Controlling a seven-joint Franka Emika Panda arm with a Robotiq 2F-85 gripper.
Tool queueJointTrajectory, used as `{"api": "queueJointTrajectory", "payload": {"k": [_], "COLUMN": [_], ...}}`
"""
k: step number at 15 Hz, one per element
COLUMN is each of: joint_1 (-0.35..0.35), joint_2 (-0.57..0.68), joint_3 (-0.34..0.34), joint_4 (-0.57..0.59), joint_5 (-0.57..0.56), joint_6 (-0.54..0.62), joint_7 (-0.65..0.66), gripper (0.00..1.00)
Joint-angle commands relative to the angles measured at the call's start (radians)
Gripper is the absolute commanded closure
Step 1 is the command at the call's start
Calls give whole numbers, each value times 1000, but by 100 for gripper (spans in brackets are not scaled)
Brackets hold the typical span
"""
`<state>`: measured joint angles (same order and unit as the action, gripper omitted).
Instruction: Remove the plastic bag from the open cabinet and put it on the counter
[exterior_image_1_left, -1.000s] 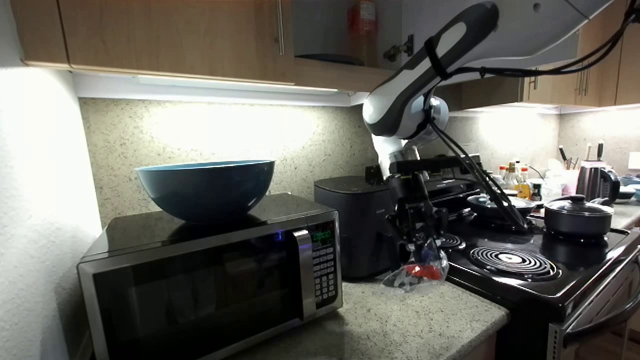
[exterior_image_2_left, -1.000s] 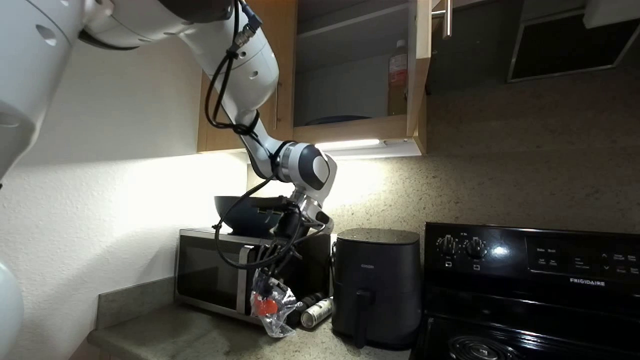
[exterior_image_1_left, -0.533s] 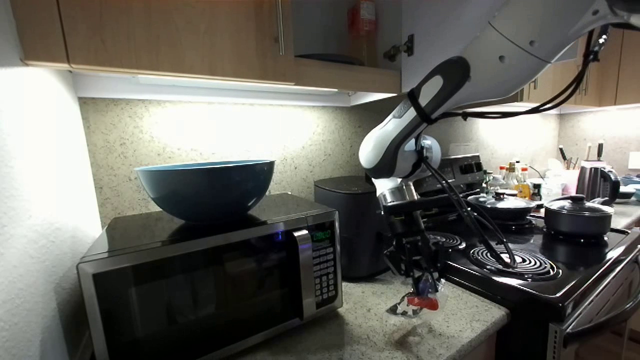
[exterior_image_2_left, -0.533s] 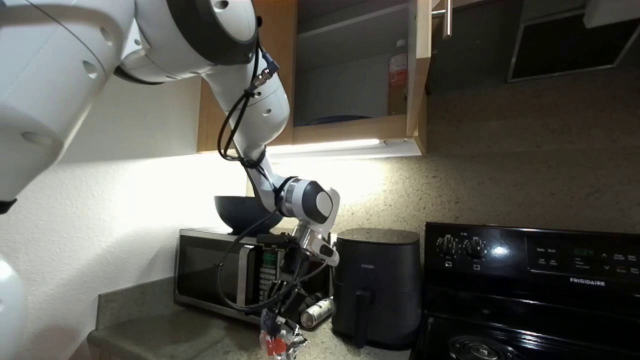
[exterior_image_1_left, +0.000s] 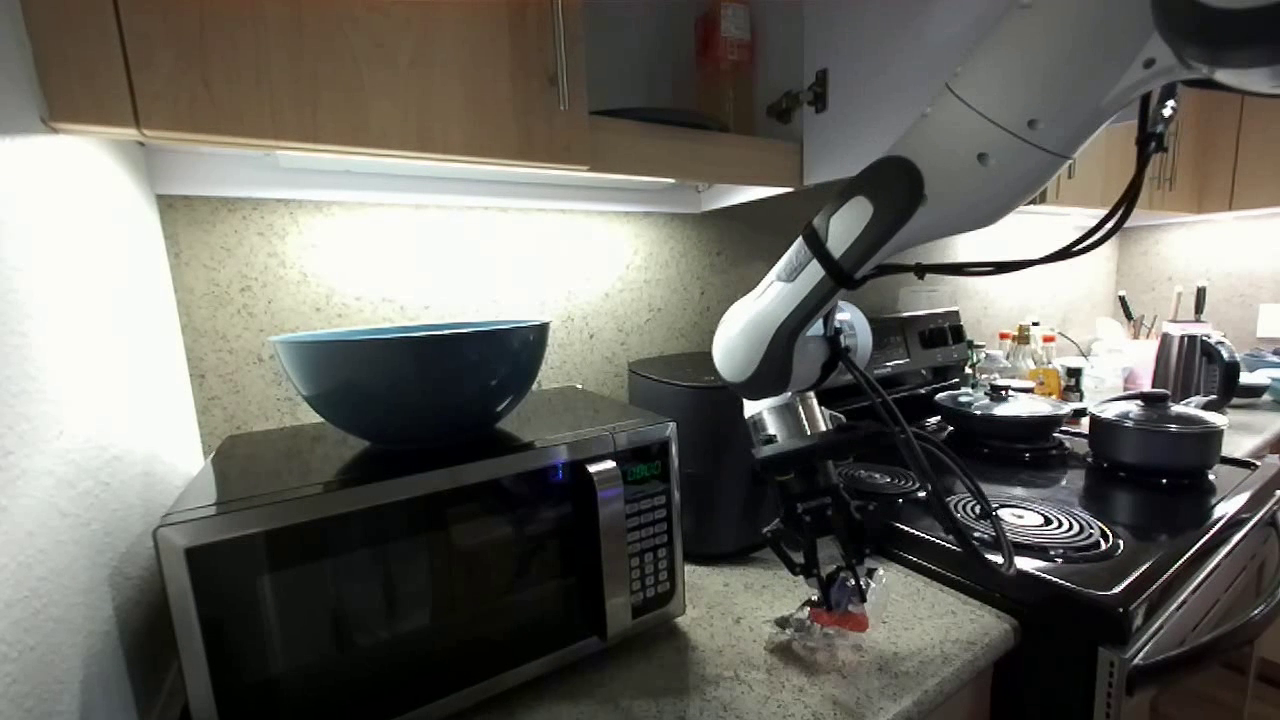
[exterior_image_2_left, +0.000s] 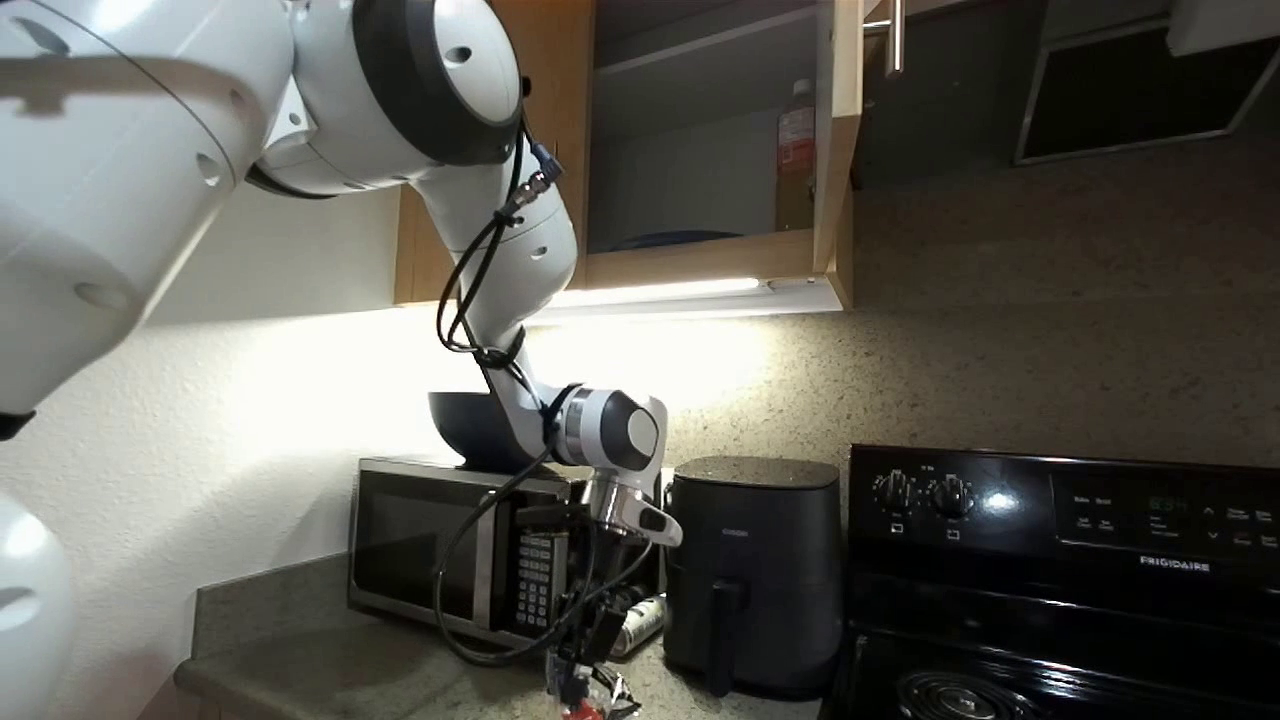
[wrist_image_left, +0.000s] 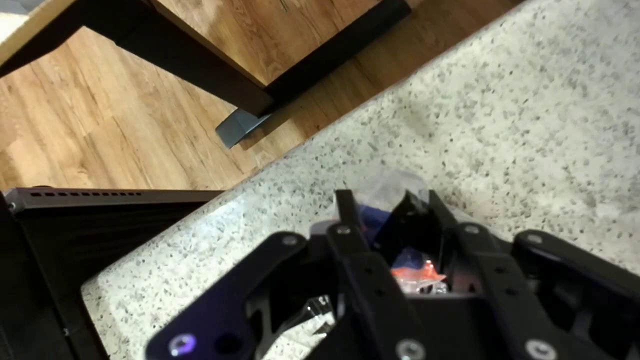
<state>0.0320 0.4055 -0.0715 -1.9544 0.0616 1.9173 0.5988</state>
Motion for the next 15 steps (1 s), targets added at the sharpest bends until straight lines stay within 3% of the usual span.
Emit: {"api": "queueJointTrajectory", "payload": {"k": [1,3,6,7,8,13,15], "joint_1": [55,82,90,90,87,69,56], "joint_2": [64,100,134,135,138,96,57], "joint_3": [-39,-58,-61,-61,-60,-66,-60], "joint_4": [11,19,49,59,69,85,89], "joint_5": [-108,-178,-199,-196,-190,-161,-142], "joint_6": [99,145,113,103,91,49,13], "joint_7": [131,200,243,251,256,275,259], "gripper": [87,87,87,40,39,8,0]}}
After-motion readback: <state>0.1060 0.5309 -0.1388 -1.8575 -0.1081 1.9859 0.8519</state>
